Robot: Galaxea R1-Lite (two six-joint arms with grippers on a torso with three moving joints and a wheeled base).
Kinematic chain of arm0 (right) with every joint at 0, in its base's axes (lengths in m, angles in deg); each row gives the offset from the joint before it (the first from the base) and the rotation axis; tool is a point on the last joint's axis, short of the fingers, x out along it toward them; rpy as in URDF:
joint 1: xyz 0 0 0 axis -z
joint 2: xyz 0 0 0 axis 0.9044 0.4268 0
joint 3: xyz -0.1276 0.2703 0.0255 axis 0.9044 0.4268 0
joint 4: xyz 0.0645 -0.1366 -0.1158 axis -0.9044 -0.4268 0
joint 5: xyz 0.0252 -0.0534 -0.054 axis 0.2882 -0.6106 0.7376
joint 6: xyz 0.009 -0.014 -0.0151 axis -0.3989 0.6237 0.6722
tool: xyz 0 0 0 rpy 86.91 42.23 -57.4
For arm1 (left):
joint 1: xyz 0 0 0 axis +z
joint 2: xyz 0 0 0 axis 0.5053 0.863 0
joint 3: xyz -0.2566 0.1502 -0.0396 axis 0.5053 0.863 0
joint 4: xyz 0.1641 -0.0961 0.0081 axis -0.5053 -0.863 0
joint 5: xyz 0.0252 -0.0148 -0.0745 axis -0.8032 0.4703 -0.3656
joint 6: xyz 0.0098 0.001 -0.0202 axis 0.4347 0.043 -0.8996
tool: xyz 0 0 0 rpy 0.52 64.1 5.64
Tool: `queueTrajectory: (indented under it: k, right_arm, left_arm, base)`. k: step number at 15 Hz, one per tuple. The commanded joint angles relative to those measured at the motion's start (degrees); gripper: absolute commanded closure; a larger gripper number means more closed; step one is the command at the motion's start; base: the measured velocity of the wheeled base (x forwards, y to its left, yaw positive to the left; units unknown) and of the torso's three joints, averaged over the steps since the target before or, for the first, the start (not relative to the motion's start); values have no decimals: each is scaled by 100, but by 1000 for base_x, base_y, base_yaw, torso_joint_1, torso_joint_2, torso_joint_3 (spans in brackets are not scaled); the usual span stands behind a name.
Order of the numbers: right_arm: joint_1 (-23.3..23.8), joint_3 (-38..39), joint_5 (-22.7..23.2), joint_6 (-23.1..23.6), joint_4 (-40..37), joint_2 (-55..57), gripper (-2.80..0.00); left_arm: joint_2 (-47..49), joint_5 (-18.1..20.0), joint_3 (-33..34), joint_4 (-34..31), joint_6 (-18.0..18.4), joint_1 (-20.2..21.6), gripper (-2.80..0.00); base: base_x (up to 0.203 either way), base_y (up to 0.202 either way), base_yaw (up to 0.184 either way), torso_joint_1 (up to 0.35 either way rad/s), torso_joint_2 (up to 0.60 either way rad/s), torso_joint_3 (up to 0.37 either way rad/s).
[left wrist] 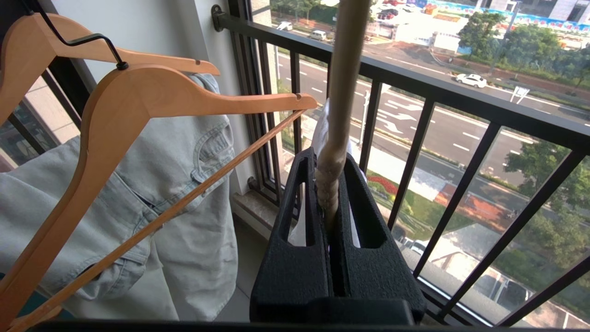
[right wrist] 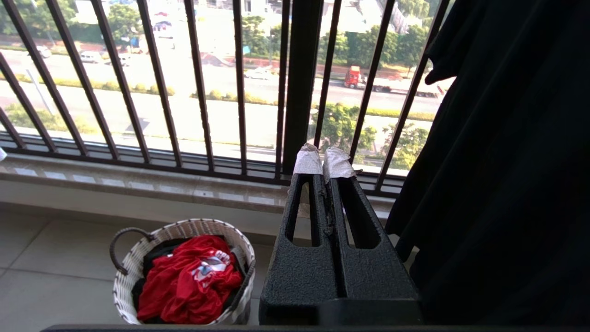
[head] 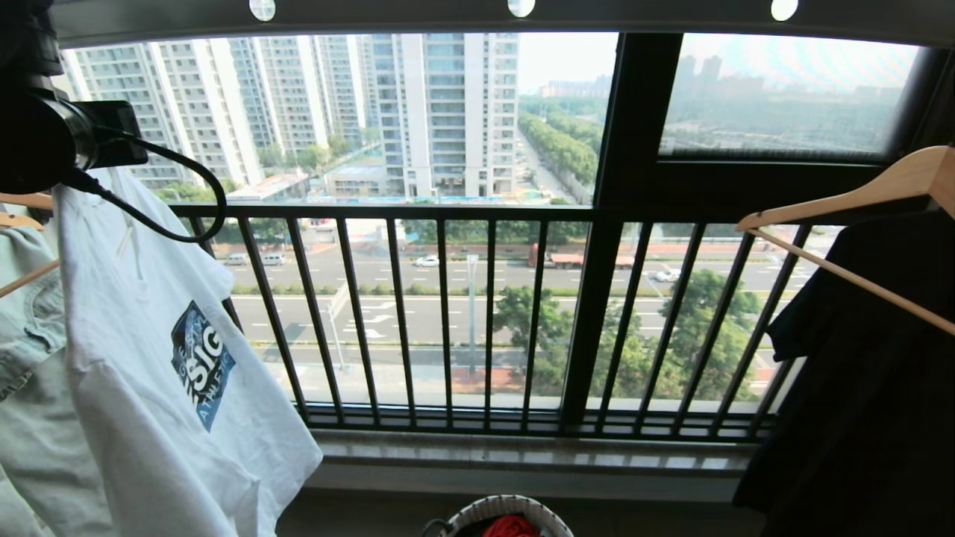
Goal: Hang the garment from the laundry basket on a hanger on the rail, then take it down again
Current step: Take the clothes off the clothes rack
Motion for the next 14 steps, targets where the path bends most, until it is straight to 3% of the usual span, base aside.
queueTrajectory:
  k: [1,14]
  right_arm:
    - [-4,0,4,4,0,9,0]
    - [-4,0,4,4,0,18,0]
  left_arm:
    - [-121,-24,3,0,4,-16,0]
    - [-642,-65,214,-28,47,-385,0]
  base:
    - [0,0,0,0,0,0]
    - [0,0,0,0,0,0]
